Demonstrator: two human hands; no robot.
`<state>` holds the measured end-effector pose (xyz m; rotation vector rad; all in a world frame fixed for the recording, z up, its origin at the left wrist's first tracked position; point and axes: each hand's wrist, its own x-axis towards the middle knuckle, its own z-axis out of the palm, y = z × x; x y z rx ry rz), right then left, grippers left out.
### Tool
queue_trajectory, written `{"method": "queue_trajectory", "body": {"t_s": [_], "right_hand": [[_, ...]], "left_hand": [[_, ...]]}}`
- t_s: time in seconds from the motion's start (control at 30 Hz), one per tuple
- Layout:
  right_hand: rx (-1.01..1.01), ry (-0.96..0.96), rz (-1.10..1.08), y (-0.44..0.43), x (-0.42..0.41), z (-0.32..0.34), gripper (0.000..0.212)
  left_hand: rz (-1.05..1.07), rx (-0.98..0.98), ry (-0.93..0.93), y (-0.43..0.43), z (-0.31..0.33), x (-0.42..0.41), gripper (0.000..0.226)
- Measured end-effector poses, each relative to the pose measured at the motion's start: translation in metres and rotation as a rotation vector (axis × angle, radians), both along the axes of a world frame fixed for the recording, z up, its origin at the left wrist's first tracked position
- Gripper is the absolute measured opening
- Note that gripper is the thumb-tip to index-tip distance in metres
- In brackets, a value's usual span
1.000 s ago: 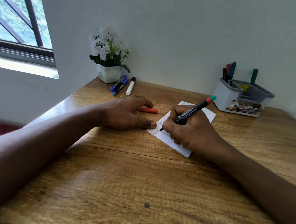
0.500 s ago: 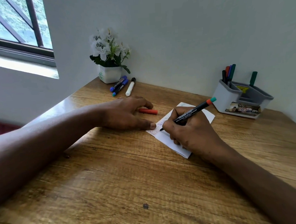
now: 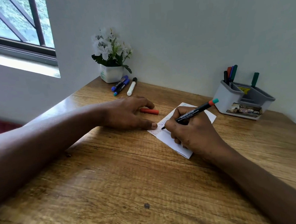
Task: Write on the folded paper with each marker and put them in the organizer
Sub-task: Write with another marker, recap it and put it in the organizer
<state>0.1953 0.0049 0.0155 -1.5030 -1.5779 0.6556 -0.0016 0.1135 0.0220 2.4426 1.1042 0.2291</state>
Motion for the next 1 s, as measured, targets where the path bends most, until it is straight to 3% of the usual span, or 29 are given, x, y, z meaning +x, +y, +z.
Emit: {"method": "queue_trajectory", "body": {"t_s": [0.23,0.33,0.4,0.57,0.7,0.83,0.9,1.0], "right_hand": [[-0.015,0.049,-0.071,0.002,0.001,-0.002,0.014],[-0.063,0.260,-0.092,0.004,0.007,0.000,0.015],[-0.092,0.418,-0.065,0.006,0.012,0.001,0.015],[-0.122,0.659,0.020,0.007,0.019,0.003,0.016],[-0.147,0.834,0.155,0.005,0.024,0.006,0.026],[-0.155,0.931,0.240,0.002,0.030,0.006,0.044],[-0.159,0.943,0.238,0.003,0.031,0.006,0.044],[-0.169,0.936,0.225,0.003,0.030,0.006,0.042]], "left_hand": [[0.010,0.013,-0.012,0.001,-0.003,-0.003,0.076],[0.063,0.064,-0.126,0.000,-0.008,-0.002,0.063],[0.110,0.221,-0.196,-0.002,-0.011,-0.001,0.048],[0.121,0.418,-0.139,-0.006,-0.011,0.002,0.028],[0.159,0.405,-0.184,-0.008,-0.012,0.003,0.017],[0.096,0.284,-0.450,-0.010,-0.010,0.002,0.015],[0.040,0.220,-0.564,-0.014,-0.008,0.003,0.016],[-0.018,0.199,-0.574,-0.019,-0.009,0.007,0.016]]}}
